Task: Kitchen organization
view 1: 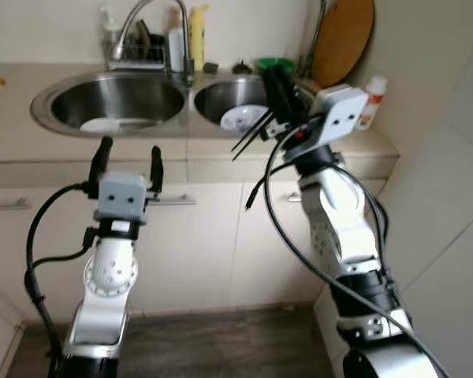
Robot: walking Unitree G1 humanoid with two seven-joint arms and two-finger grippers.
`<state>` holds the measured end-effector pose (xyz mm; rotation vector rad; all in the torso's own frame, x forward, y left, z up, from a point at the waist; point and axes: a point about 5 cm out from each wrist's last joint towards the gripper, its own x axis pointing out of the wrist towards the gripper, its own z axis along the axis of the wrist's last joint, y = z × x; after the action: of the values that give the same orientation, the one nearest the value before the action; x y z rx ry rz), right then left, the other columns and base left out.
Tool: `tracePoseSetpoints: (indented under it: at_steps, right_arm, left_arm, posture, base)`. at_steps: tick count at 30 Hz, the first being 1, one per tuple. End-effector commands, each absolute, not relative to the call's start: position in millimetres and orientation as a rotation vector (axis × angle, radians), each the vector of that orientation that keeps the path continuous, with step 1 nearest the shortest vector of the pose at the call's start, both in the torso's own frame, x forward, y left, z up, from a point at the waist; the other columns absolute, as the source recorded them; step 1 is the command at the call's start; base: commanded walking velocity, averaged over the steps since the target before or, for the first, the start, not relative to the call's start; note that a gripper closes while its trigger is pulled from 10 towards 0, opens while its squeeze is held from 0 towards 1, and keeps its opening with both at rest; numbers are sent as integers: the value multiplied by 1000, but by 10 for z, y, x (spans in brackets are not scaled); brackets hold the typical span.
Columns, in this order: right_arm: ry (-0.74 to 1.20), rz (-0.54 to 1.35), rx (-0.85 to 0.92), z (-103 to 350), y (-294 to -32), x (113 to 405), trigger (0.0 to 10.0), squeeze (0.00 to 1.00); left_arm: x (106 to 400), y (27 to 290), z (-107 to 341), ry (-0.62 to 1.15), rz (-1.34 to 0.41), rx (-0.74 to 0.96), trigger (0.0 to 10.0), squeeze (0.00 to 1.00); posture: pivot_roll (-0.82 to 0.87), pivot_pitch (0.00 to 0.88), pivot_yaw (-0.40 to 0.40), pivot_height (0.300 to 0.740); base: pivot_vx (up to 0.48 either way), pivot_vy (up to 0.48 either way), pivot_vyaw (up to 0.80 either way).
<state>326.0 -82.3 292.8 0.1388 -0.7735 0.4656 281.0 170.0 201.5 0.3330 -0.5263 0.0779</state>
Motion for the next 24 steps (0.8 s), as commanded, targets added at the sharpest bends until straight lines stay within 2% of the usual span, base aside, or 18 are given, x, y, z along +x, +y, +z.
tracePoseSetpoints:
  at_steps: [1,5,17,24]
  right_arm:
    - [-808,446,160,3037,-889,3253,0,0]
    - [-815,457,198,3093,-872,3257,0,0]
    - [-858,442,235,3277,-950,3280,0,0]
    - [-818,436,229,3203,-932,3325,0,0]
  left_arm:
    - [2812,1613,2084,-549,51,317,10000,0]
    - [2810,1618,2132,-556,55,316,10000,0]
    - [2813,1635,2348,-619,71,322,10000,0]
    - [2815,1651,2364,-620,73,327,10000,0]
  posture:
    - [96,0,-75,740]
    - [99,0,-78,740]
    - [102,0,-76,740]
    - [108,0,-76,740]
  base:
    - [442,0,800]
    - [444,0,800]
    - [444,0,0]
    - [443,0,0]
